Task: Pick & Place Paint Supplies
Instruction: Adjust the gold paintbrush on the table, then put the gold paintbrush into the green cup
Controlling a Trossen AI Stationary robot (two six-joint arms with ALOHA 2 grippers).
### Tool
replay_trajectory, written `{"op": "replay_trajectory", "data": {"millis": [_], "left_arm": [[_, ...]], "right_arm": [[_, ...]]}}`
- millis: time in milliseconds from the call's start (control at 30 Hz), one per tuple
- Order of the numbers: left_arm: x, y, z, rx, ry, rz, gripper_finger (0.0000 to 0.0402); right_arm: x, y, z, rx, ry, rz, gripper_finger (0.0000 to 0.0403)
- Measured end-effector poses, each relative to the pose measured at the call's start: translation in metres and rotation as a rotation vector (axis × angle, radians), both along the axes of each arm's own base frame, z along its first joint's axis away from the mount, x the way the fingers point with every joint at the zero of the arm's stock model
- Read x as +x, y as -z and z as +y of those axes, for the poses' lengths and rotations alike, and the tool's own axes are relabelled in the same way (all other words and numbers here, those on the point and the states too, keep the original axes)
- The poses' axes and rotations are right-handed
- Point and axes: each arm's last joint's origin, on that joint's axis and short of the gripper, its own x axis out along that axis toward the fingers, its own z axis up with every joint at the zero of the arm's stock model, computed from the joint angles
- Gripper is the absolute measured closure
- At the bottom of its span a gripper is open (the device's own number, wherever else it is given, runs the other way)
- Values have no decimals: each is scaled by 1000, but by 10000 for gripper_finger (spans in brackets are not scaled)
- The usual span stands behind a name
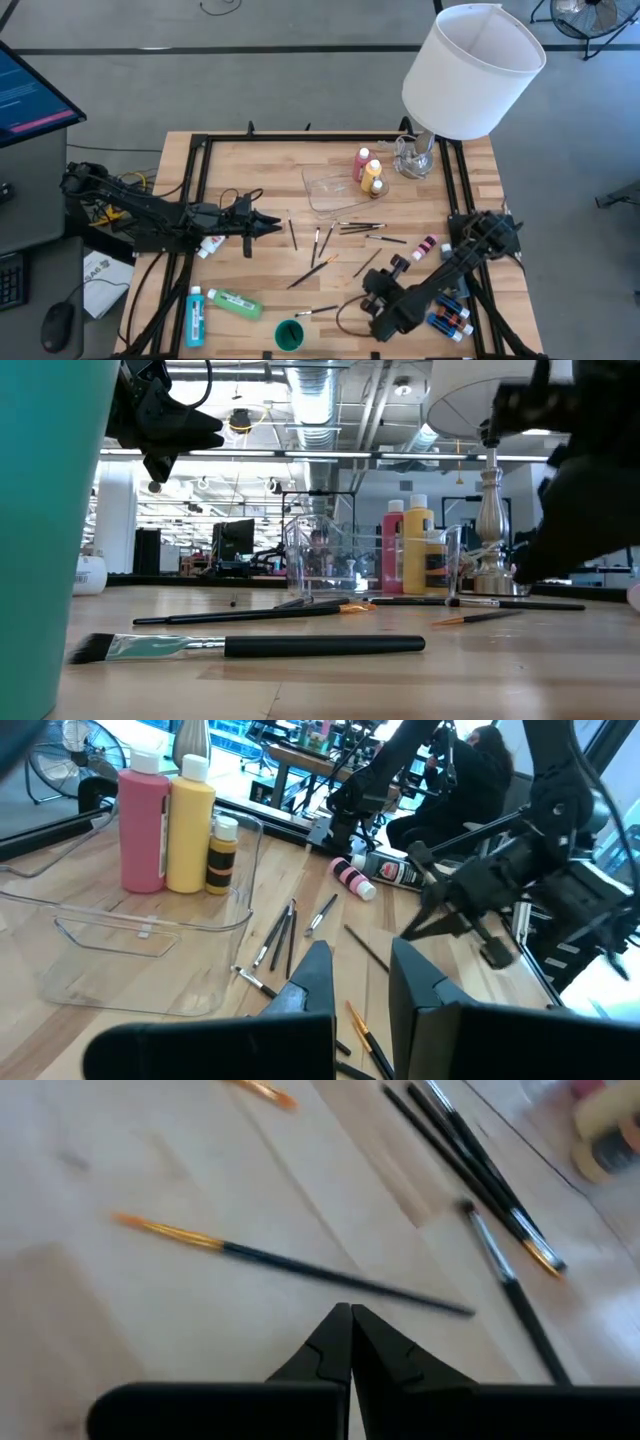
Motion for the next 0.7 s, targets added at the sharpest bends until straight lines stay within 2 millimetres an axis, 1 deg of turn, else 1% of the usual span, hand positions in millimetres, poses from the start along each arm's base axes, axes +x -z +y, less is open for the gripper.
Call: {"op": "replay_trajectory", "data": {"millis": [167, 300, 433, 700], "left_arm": [[1, 1, 0, 2, 0, 8, 401], [2, 3, 0, 4, -10, 16, 401], [4, 4, -1, 4, -11, 17, 401], [4, 4, -1, 4, -11, 15, 401]], "right_arm": [[5, -1, 11, 24, -98, -34, 403], [17, -2, 17, 67, -169, -91, 403], [31, -4, 25, 102, -276, -164, 403], [50, -17, 42, 126, -498, -288, 403]]}}
